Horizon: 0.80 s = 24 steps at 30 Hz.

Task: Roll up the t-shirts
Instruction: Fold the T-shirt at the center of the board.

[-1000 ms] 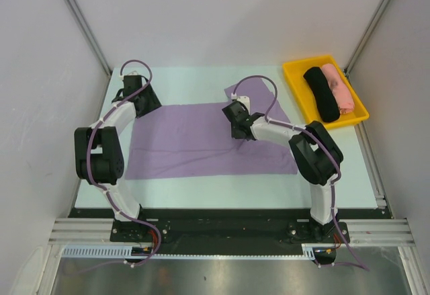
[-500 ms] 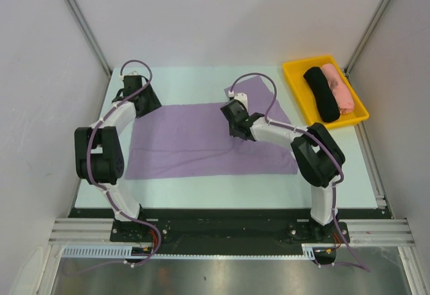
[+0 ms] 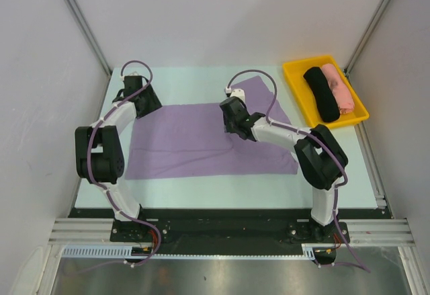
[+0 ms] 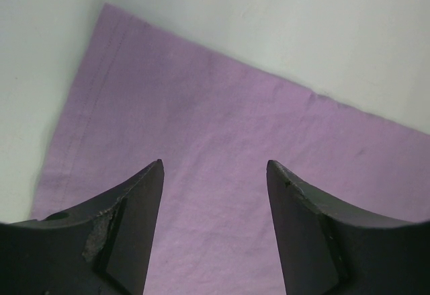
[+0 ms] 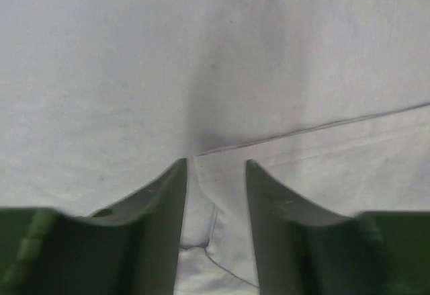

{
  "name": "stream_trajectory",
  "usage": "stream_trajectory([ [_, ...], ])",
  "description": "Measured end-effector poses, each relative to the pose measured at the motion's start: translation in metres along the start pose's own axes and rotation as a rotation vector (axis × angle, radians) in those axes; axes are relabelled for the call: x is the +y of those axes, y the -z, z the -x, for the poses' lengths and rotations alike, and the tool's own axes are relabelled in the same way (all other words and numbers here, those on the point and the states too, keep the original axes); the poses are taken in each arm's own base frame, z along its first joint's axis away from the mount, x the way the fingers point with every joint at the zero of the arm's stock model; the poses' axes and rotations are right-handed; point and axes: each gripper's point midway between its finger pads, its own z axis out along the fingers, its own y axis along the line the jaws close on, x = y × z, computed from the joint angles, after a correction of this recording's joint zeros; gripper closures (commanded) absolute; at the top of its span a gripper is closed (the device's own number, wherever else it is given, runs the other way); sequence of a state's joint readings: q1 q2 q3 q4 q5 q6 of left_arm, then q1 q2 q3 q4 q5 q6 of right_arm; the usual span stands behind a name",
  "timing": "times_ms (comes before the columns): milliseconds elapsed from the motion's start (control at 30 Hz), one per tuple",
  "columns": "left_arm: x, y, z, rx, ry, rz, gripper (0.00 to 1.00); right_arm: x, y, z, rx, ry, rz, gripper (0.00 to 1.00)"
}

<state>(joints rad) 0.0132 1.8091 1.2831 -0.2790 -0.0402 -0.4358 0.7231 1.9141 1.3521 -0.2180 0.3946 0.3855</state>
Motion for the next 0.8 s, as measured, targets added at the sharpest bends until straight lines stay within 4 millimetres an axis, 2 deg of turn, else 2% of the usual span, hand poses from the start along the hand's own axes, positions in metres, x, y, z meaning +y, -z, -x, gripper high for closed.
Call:
stream_trajectory([
  [167,0.004,-0.002,0.0,-0.002,0.0,0.022,0.32,-0.005,-0.006,0.008,-0.001,-0.009,0.043,0.39],
  [333,0.013,-0.01,0.012,-0.036,0.0,0.092,0.34,-0.034,-0.022,0.042,-0.046,-0.116,0.111,0.37],
  [367,0.015,-0.013,0.018,-0.046,-0.001,0.114,0.34,-0.054,-0.028,0.054,-0.066,-0.158,0.107,0.37],
  [533,0.022,-0.033,0.041,-0.09,-0.001,0.203,0.36,-0.106,-0.041,0.095,-0.161,-0.275,0.134,0.37],
  [567,0.023,-0.036,0.042,-0.093,-0.001,0.209,0.36,-0.111,-0.044,0.101,-0.176,-0.288,0.142,0.37],
  [667,0.027,-0.048,0.048,-0.096,-0.003,0.249,0.36,-0.115,-0.057,0.115,-0.207,-0.306,0.177,0.37],
  [800,0.029,-0.069,0.054,-0.096,-0.007,0.283,0.38,-0.116,-0.084,0.129,-0.225,-0.338,0.231,0.36],
])
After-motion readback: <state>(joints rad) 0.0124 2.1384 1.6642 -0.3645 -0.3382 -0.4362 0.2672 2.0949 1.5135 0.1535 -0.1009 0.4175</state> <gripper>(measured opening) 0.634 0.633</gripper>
